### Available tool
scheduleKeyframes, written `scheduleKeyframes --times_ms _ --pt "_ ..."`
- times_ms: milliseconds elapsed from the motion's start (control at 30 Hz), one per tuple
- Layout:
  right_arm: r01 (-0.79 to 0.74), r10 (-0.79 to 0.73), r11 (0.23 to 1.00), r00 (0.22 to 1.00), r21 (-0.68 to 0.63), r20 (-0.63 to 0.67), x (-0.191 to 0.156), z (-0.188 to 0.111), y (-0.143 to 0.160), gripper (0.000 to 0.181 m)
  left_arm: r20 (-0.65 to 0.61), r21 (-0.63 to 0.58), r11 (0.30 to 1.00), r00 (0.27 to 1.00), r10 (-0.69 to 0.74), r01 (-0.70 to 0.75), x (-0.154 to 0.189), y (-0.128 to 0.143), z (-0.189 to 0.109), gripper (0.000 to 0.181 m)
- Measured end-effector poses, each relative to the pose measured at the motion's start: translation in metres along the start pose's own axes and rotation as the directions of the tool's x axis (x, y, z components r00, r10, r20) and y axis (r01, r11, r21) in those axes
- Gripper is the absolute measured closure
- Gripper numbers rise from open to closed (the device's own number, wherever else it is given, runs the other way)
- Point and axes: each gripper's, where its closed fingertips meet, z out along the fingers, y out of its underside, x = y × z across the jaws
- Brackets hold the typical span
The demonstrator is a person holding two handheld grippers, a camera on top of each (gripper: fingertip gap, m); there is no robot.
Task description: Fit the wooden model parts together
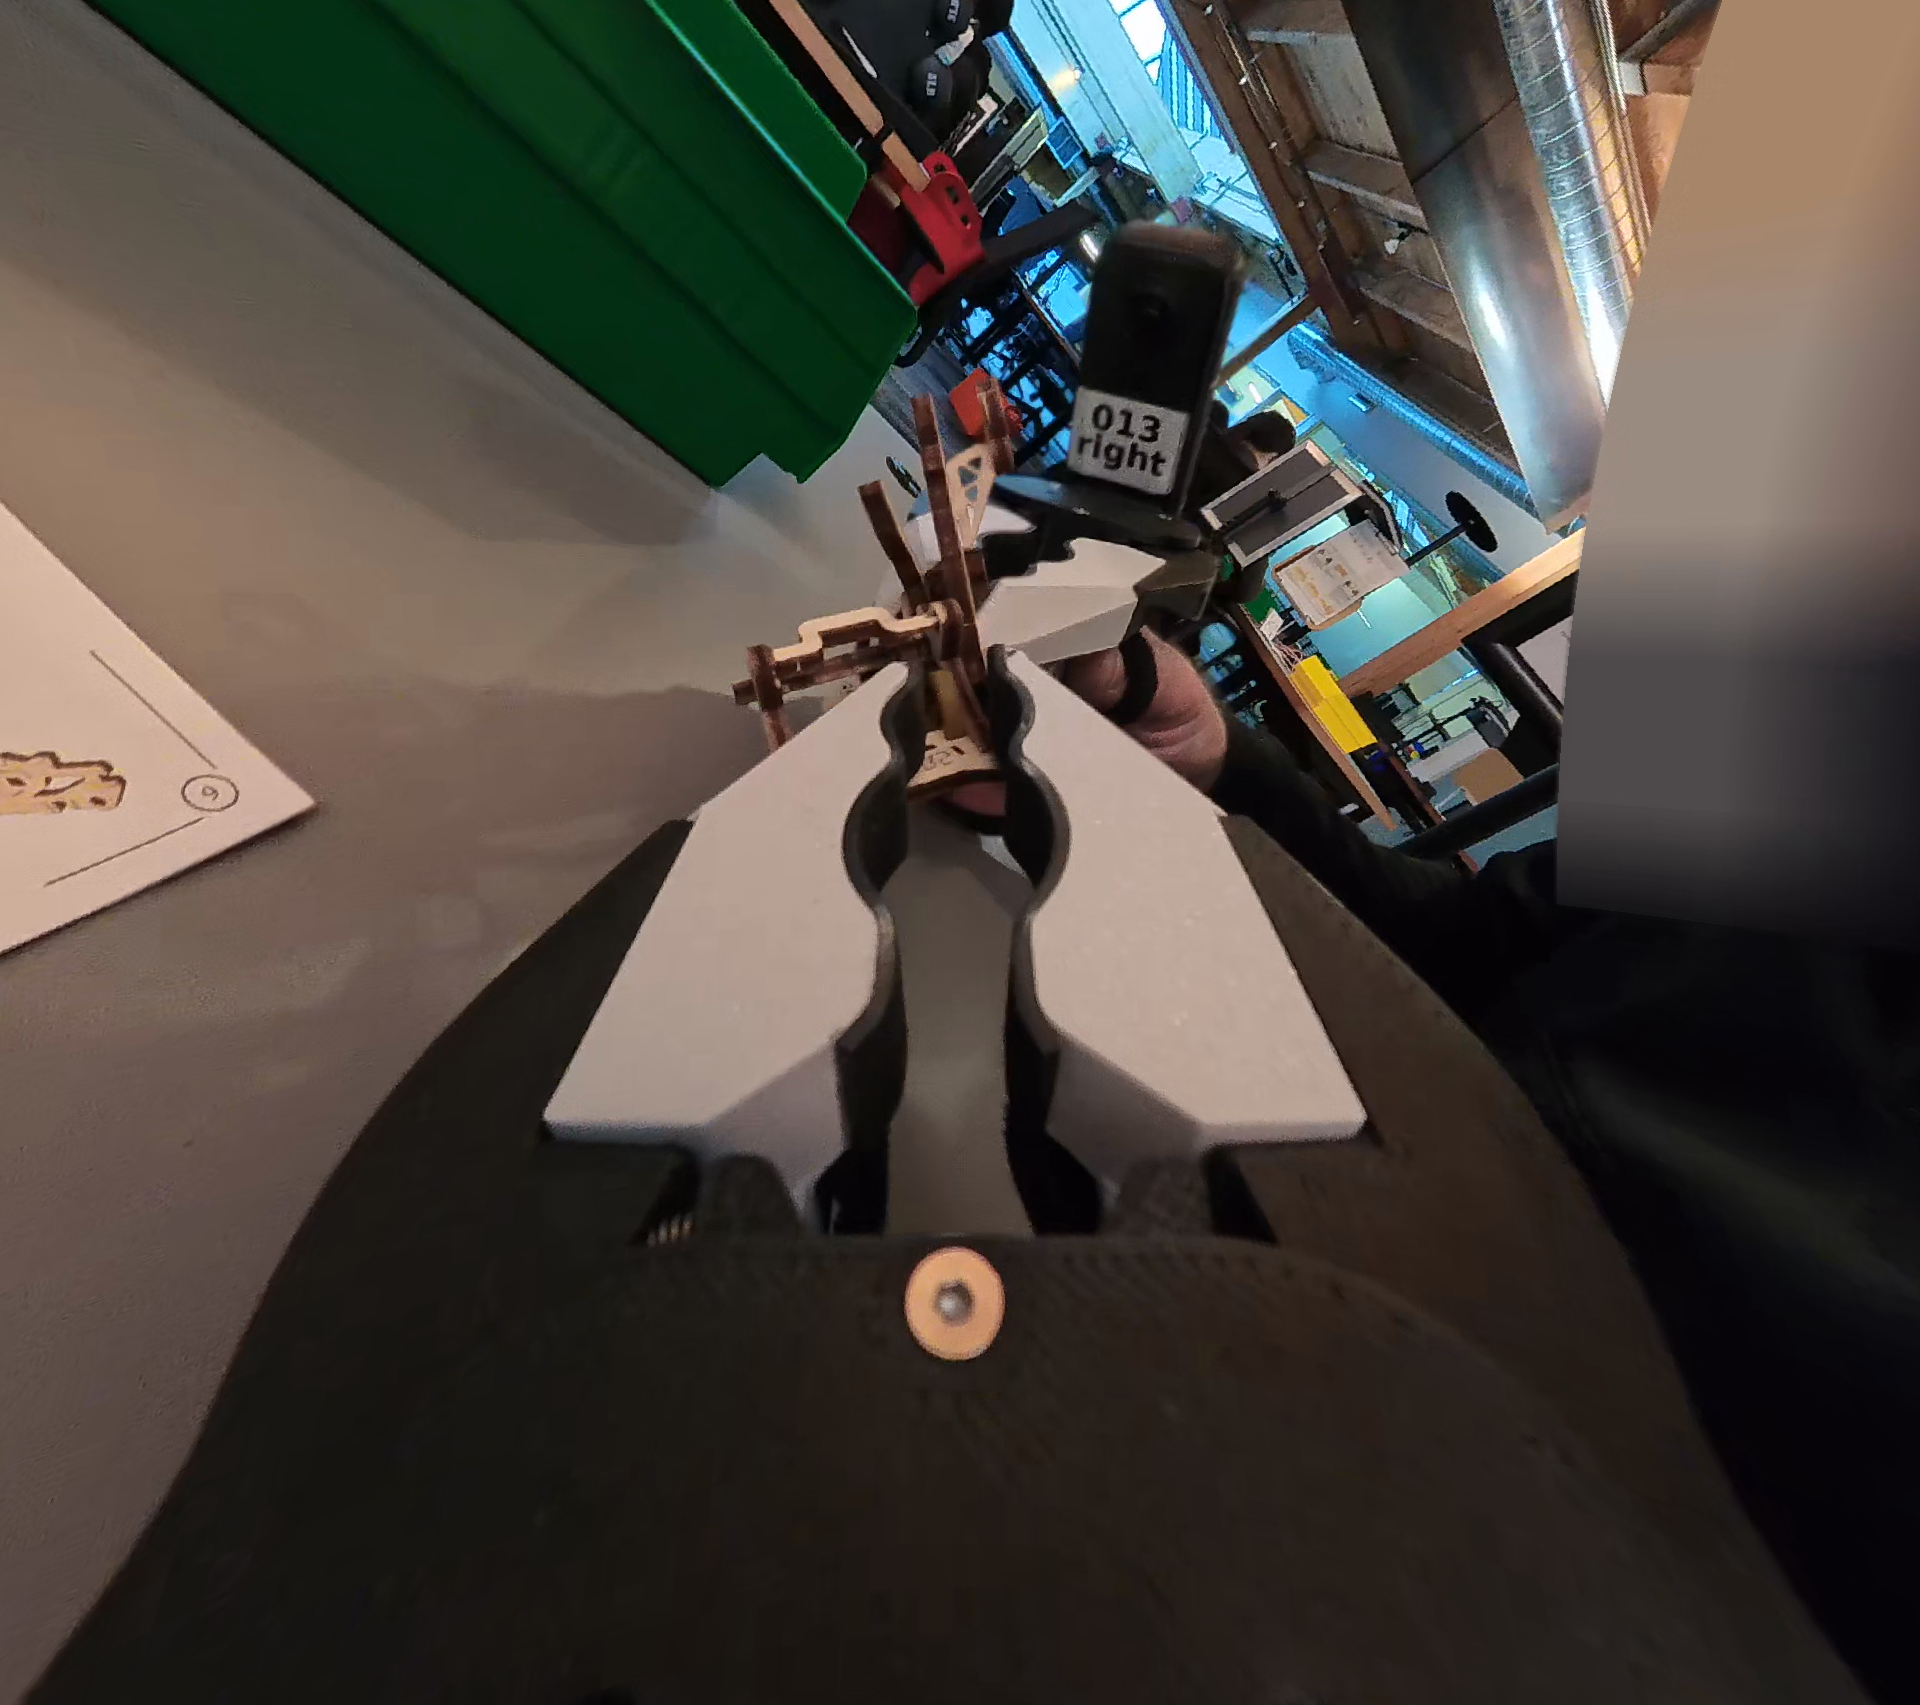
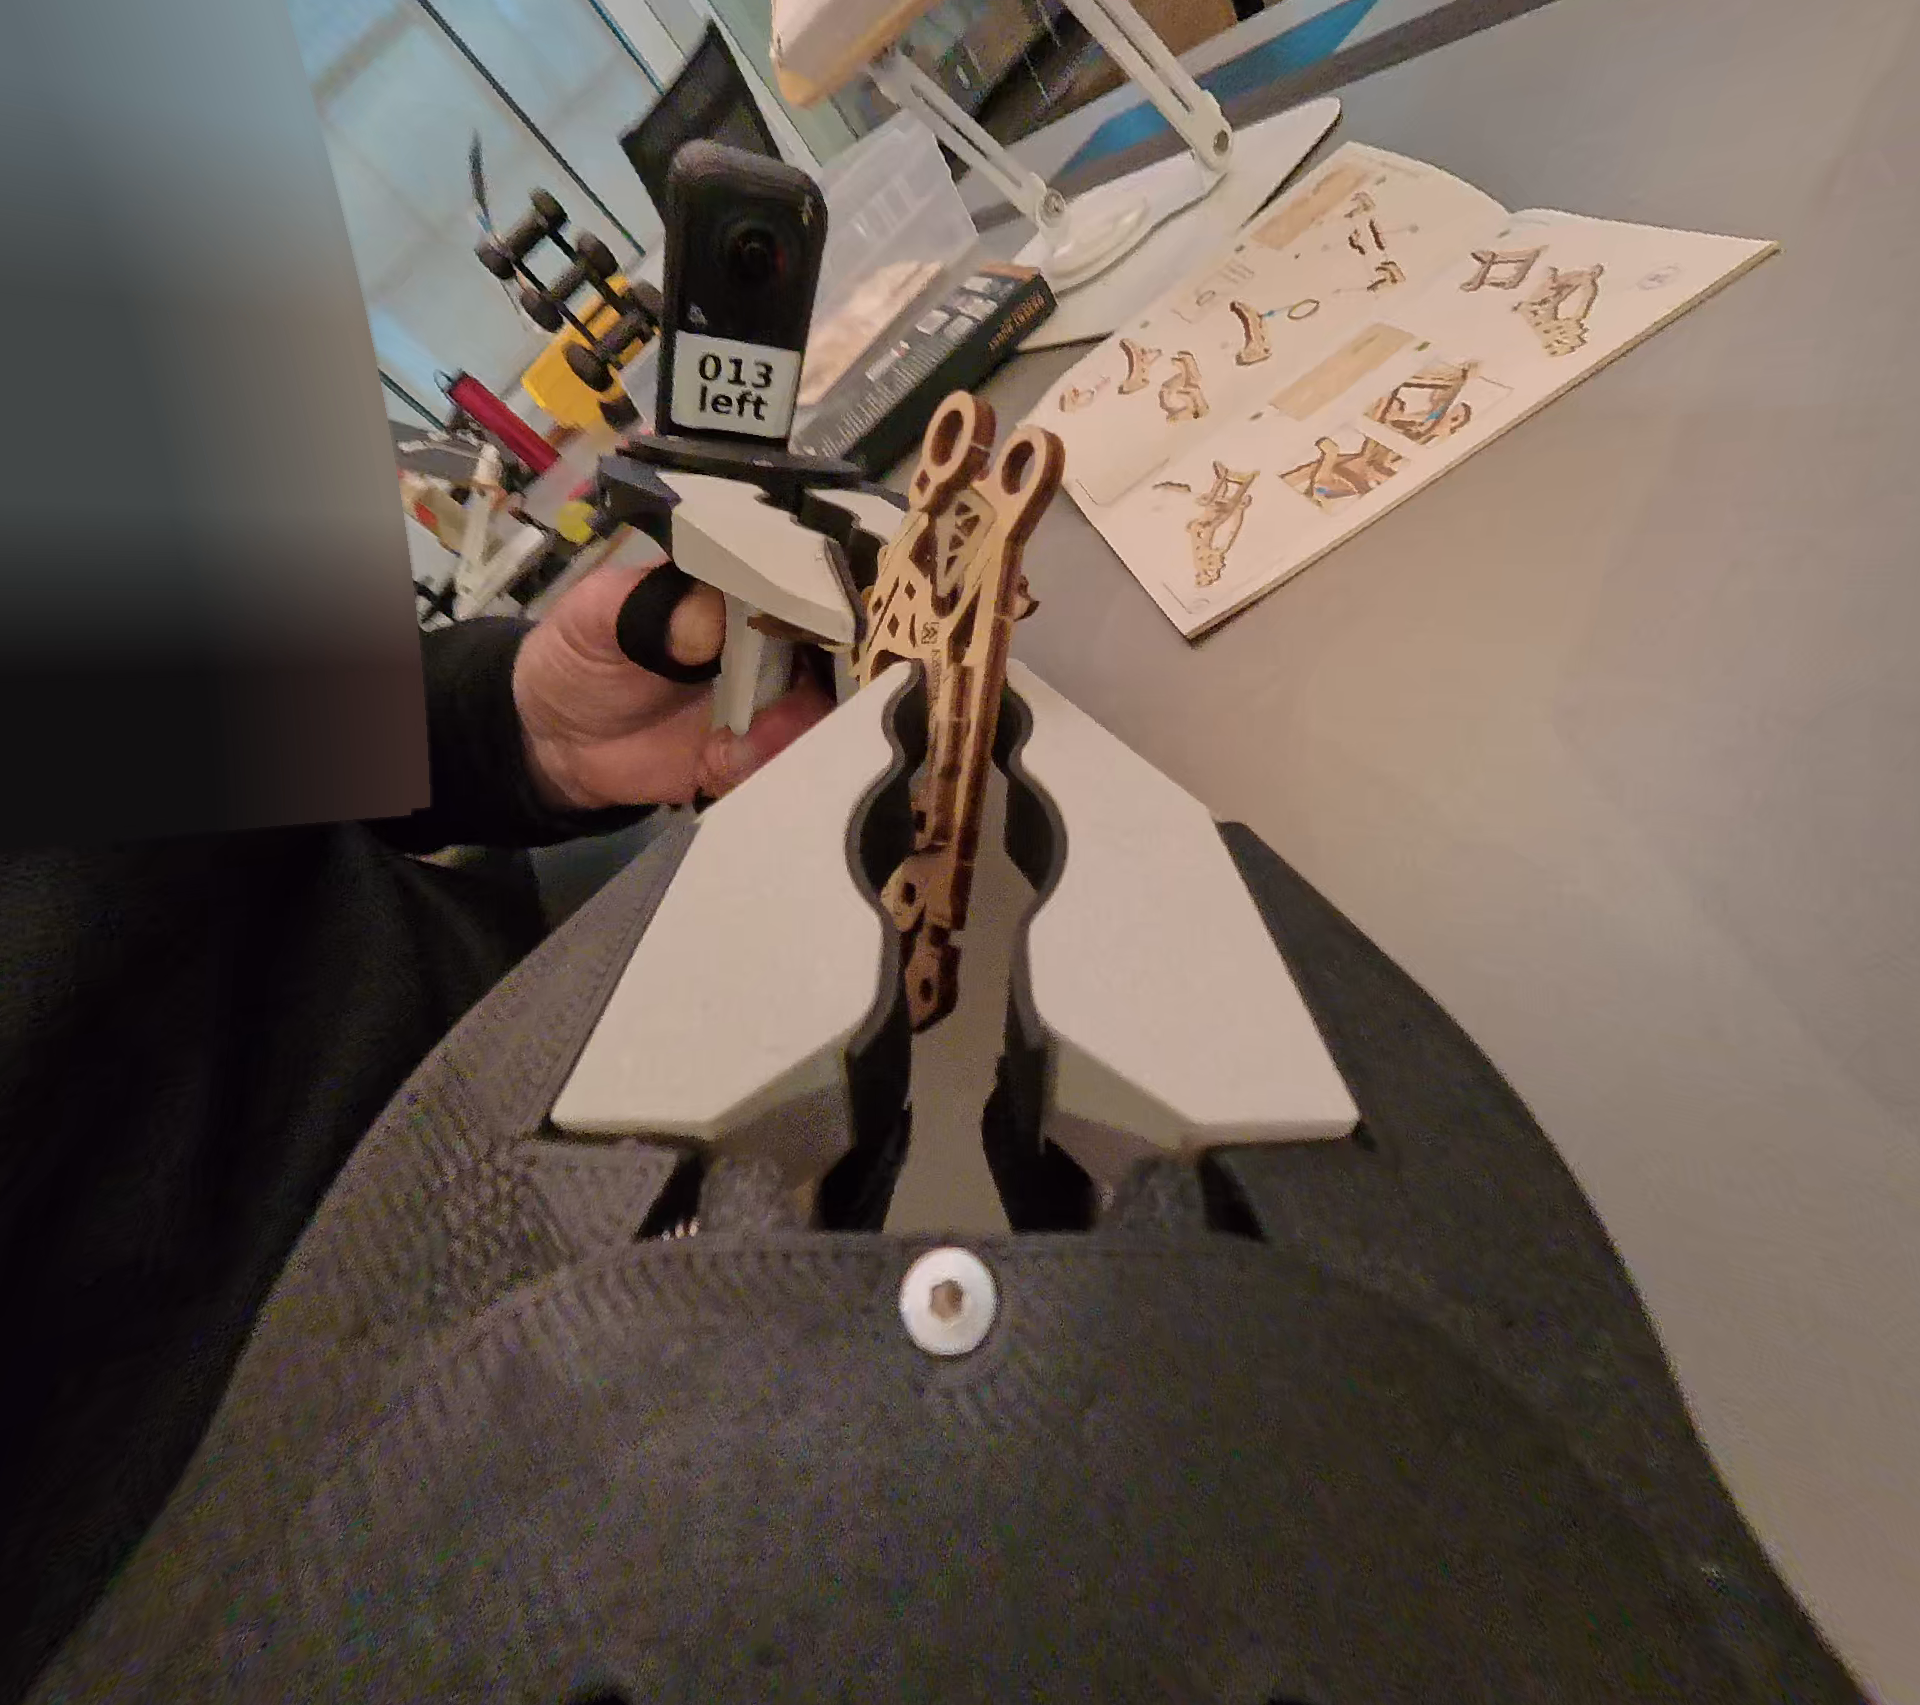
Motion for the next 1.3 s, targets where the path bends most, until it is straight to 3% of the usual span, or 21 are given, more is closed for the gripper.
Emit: scheduleKeyframes --times_ms 167,567,967,1300 --pt "-0.037 0.033 0.995 0.998 0.087 0.055 -0.005 -0.002 -0.010 0.177 -0.017 0.028 1.000 1.000 0.004 -0.004 0.006 -0.007 0.002 0.173" --pt "-0.102 0.087 0.982 0.991 0.157 0.097 -0.009 0.000 -0.020 0.176 -0.082 0.104 0.993 0.996 -0.044 0.052 0.014 -0.018 0.002 0.173" --pt "-0.127 0.121 0.982 0.991 0.136 0.048 -0.006 -0.004 -0.025 0.155 -0.169 0.146 0.984 0.983 -0.074 0.100 0.024 -0.024 0.003 0.174" --pt "-0.198 0.181 0.964 0.977 0.176 0.111 -0.008 -0.006 -0.028 0.169 -0.128 0.136 0.989 0.991 -0.035 0.052 0.023 -0.023 0.004 0.173"
